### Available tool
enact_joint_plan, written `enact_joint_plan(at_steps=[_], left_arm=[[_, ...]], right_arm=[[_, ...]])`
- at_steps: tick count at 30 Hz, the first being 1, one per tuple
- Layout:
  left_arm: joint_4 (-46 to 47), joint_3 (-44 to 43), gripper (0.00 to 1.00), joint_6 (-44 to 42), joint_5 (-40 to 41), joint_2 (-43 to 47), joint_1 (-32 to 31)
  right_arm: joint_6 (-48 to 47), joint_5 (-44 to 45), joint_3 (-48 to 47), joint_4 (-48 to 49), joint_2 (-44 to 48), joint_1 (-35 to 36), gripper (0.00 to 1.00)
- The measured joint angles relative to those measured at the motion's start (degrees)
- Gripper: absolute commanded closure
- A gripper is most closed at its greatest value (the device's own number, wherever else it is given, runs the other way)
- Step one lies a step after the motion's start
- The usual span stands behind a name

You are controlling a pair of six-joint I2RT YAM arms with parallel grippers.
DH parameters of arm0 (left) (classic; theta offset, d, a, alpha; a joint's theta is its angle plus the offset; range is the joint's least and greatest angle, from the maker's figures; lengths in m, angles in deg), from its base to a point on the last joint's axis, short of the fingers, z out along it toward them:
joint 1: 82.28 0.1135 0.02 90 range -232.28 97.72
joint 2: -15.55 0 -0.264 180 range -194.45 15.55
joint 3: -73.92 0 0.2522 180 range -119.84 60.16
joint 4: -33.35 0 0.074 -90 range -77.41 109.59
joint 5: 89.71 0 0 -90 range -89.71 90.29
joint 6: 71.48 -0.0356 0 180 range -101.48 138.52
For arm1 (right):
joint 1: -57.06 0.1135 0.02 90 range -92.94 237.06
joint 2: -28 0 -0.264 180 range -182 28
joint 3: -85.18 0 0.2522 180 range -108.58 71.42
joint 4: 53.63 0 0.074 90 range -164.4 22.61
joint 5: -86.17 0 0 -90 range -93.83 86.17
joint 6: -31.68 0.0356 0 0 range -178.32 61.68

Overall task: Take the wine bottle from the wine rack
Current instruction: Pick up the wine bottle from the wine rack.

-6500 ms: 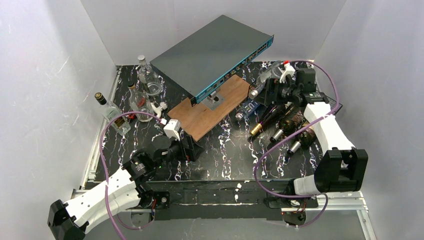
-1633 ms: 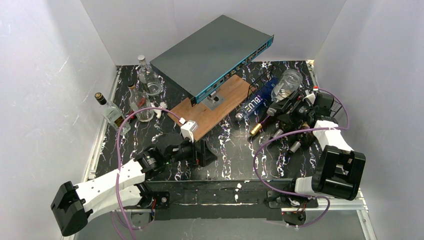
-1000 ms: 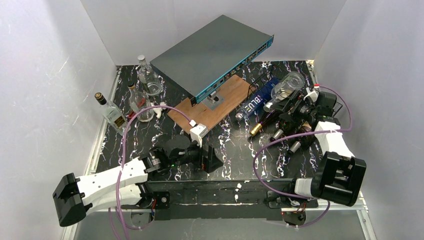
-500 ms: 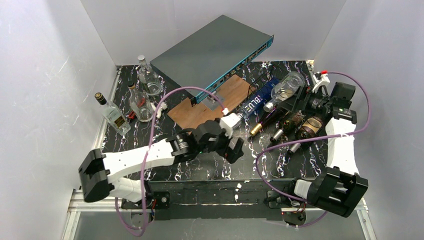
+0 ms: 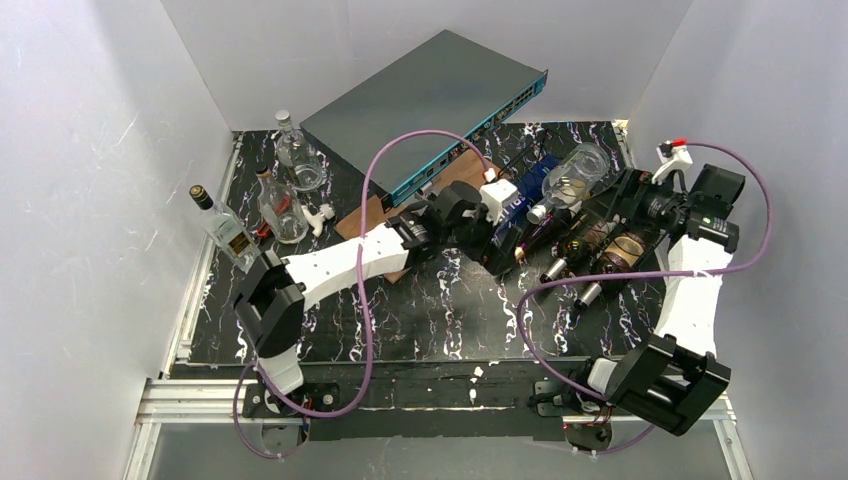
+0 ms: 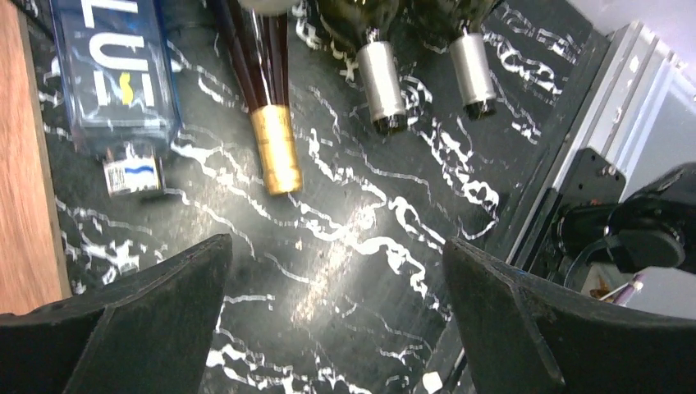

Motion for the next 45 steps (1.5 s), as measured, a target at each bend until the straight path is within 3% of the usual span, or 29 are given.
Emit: enact_joint_plan(at_steps=[9, 26, 45], left_arm=[[1.1, -15.0, 0.02, 0.3, -3.8, -10.6, 1.5], [-0.7, -47.0, 0.32, 3.6, -0.3, -34.7, 3.7], [-1.4, -55.5, 0.41, 4.8, 1.4, -44.2, 4.1]], right_arm=[[2.4, -1.8, -0.6, 0.5, -1.8, -3.0, 0.02], [6.5, -4.6, -0.1, 5.0, -1.9, -7.1, 0.02], [10.8, -7.9, 2.6, 10.4, -1.8, -9.8, 0.02]])
